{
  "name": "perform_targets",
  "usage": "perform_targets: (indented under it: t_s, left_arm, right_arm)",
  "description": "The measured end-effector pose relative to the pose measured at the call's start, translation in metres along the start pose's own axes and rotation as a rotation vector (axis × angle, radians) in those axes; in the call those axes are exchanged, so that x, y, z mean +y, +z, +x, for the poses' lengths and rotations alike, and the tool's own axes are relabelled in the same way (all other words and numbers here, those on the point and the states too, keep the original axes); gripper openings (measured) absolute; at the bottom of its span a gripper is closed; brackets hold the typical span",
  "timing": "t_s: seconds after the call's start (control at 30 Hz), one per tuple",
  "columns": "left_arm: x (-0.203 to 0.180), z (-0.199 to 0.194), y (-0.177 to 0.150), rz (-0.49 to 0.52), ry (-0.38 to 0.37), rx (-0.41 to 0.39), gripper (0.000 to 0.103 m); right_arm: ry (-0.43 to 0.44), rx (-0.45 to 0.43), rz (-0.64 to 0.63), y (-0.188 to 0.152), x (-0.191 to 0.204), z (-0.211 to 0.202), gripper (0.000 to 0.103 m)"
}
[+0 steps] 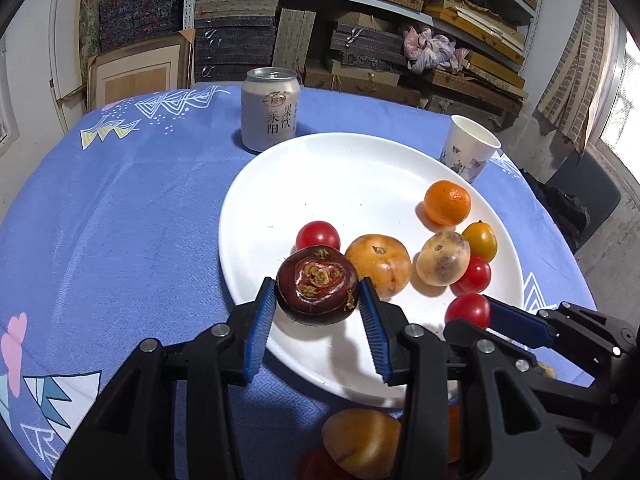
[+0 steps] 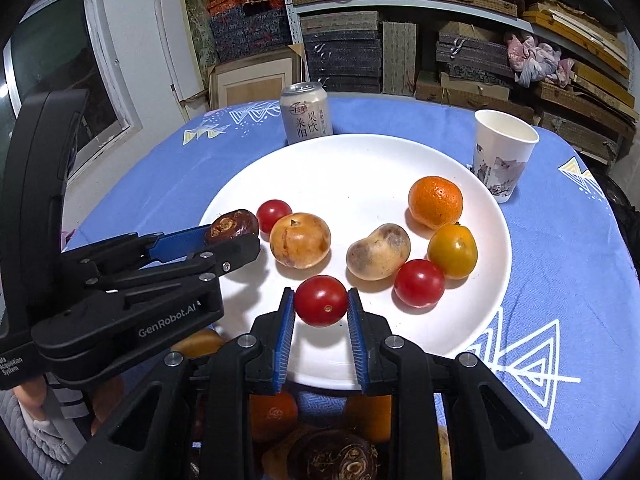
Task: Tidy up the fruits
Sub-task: 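Carry both held fruits onto the white plate and open both tools, then withdraw both tools from the plate back toward the fruit pile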
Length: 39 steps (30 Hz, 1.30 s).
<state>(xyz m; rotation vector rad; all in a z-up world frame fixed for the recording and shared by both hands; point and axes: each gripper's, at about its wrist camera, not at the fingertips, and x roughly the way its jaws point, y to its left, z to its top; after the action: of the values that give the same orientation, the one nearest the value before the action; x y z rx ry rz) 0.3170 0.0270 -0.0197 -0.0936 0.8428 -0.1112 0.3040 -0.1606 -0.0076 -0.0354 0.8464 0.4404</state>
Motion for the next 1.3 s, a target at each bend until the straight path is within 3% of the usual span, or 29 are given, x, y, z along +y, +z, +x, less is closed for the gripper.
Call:
perform_targets:
  t_s: [0.1, 0.13, 0.3, 0.43, 0.57, 0.7, 0.8, 0.87, 0.97, 1.03, 1.1, 1.3]
  left_arm:
    - [-0.002, 0.002, -0.001, 0.007, 0.002, 0.003, 0.042]
    - [-0.003, 0.001, -0.001, 0.014, 0.007, -0.001, 0.043]
    - [0.001, -0.014, 0.002, -0.001, 0.007, -0.044, 0.058]
    - [0.009, -0.037, 0.005, -0.023, -0.004, -0.082, 0.059]
    - [0.024, -0.074, -0.001, -0.073, 0.001, -0.147, 0.065]
    - [0.031, -0.106, -0.032, -0.084, 0.041, -0.191, 0.068]
    - [0.031, -0.116, -0.067, -0.085, 0.064, -0.169, 0.070]
    - [0.028, -0.120, -0.093, -0.080, 0.081, -0.148, 0.077]
    - [0.020, -0.125, -0.122, -0.049, 0.095, -0.120, 0.081]
    - [0.012, -0.130, -0.133, -0.008, 0.082, -0.121, 0.082]
    - [0.000, -0.135, -0.142, 0.036, 0.083, -0.135, 0.090]
    - [-0.027, -0.134, -0.153, 0.165, 0.072, -0.129, 0.090]
  right_arm:
    - [0.004, 0.005, 0.007, 0.000, -0.002, 0.002, 0.030]
    - [0.005, 0.005, 0.012, -0.001, -0.002, 0.002, 0.037]
    - [0.008, -0.024, 0.040, 0.000, -0.008, -0.006, 0.043]
    - [0.023, -0.096, 0.062, 0.003, -0.013, -0.037, 0.043]
    - [0.026, -0.191, 0.080, -0.006, -0.019, -0.079, 0.056]
    - [0.014, -0.269, 0.120, -0.030, -0.025, -0.112, 0.064]
    - [0.012, -0.270, 0.150, -0.059, -0.030, -0.122, 0.073]
    - [-0.022, -0.274, 0.192, -0.084, -0.034, -0.124, 0.084]
    - [-0.063, -0.256, 0.269, -0.113, -0.043, -0.126, 0.087]
    - [-0.046, -0.272, 0.309, -0.122, -0.047, -0.130, 0.092]
    - [-0.068, -0.288, 0.322, -0.124, -0.049, -0.130, 0.095]
    - [-0.077, -0.271, 0.342, -0.124, -0.054, -0.122, 0.096]
